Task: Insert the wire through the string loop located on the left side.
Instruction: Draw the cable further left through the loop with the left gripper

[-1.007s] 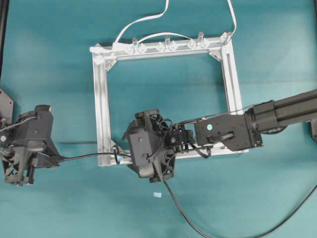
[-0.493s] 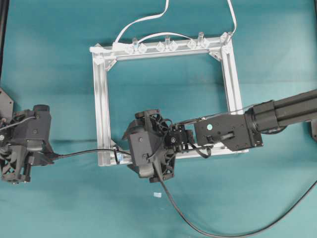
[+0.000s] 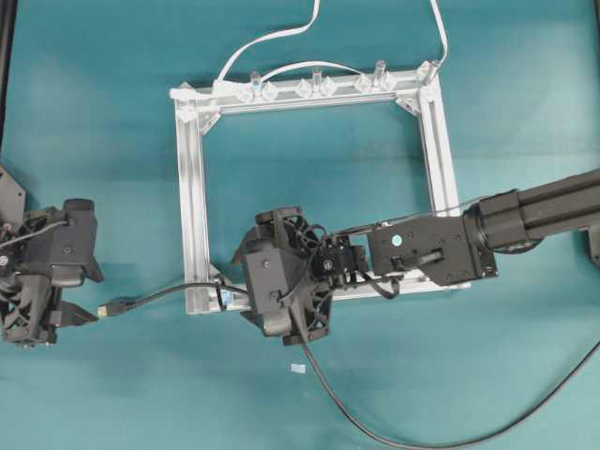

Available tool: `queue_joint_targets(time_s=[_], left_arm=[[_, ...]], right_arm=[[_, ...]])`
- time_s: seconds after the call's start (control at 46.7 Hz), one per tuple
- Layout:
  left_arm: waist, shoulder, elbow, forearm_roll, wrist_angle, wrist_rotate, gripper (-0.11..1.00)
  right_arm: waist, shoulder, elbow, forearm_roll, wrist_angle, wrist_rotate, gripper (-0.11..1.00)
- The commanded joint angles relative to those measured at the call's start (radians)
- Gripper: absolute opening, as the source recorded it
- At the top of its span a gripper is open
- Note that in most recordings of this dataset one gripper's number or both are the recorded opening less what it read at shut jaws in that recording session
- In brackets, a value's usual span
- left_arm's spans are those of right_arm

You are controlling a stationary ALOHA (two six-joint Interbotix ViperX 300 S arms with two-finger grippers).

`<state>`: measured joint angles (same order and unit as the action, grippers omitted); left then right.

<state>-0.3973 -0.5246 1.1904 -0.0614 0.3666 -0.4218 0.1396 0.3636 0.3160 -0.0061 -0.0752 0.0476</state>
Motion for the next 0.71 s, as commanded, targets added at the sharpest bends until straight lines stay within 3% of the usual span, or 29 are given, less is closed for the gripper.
queue_joint_targets(time_s=[0.0,0.407,0.686], left_arm=[[-0.005,-0.003,-0.020,0.003,-0.003,0.002,0.72],[-0.002,-0.011,-0.052,0.018,-0.003,0.048,0.72],[0.077,-0.077,-0.071,0.021,-0.002,0.117,0.72]], right_arm=[[0.003,-0.021,-0.020,-0.003,-0.005,0.000,0.90],[0.002,-0.058,-0.020,-0.003,-0.003,-0.002,0.90],[-0.006,-0.110,-0.020,-0.003,0.052,-0.009,0.90]])
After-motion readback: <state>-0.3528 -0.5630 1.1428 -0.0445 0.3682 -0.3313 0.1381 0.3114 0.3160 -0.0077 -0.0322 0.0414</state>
